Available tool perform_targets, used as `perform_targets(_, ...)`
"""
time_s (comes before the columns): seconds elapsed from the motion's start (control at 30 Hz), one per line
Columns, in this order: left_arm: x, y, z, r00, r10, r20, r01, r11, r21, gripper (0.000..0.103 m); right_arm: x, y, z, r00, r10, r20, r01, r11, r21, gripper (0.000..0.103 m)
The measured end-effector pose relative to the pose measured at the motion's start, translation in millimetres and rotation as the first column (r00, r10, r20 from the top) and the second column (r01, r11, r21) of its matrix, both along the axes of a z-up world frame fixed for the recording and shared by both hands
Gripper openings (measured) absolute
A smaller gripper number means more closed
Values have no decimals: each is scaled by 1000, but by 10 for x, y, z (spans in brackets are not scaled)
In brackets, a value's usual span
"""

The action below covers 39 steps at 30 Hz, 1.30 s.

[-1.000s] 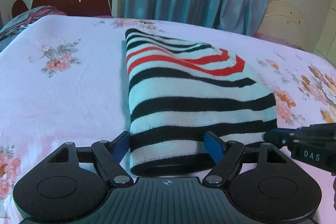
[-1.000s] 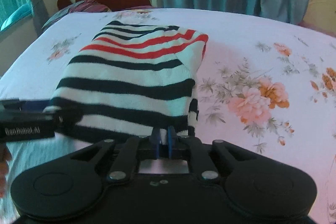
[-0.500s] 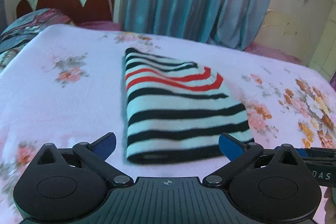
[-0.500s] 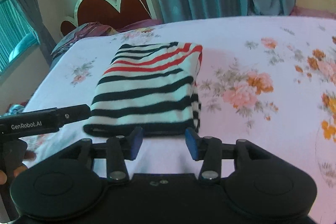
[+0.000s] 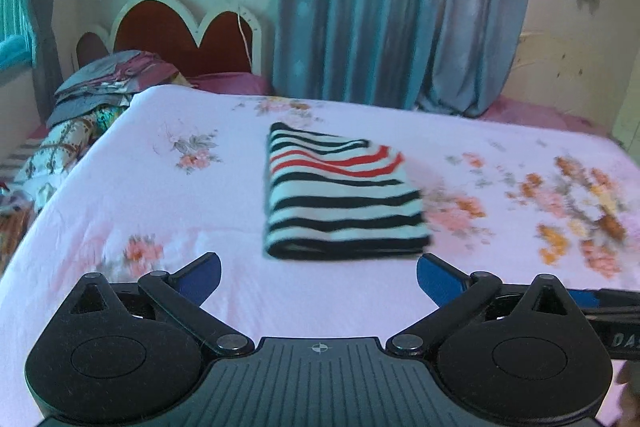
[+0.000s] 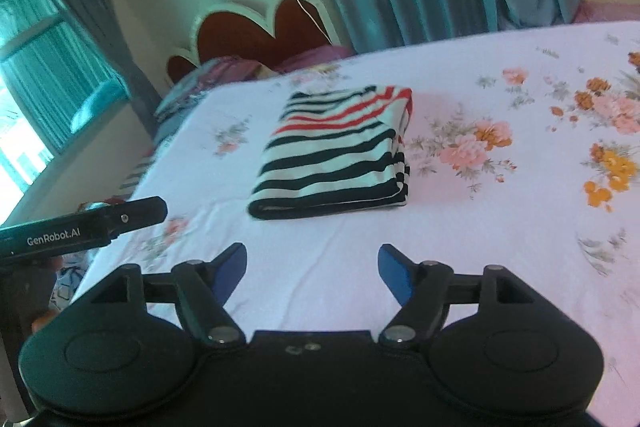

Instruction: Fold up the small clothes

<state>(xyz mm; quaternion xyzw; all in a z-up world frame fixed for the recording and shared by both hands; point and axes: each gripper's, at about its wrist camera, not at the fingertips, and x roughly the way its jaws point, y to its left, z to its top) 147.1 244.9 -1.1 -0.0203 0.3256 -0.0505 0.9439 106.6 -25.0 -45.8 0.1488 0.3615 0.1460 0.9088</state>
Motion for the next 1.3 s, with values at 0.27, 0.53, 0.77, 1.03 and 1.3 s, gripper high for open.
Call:
perform_targets(0.27,-1027,-202,251,997,53,47,-54,998,35,103,-946,-108,322,996,21,87,-19,1000,-21,77)
perform_targets(0.53,-1609,-190,369,989,134,56,-135,991,9,103,-1622,-7,724,957,-76,279,134,972,-194,92)
perform_targets(0.77,-1876,-264,484,987,137,86,-140,990,29,103,-1847,-18,877,926,-94,367,178,963,-203,97)
perform_targets(1.03,-2008,-338,578,983,133,126,-140,989,48,103,-1942,-50,902,923,-98,373,171,971,-167,99)
perform_targets(1.3,-2004,-331,572,984,139,115,-146,988,48,103,-1963,0,892,925,-75,373,147,975,-169,99)
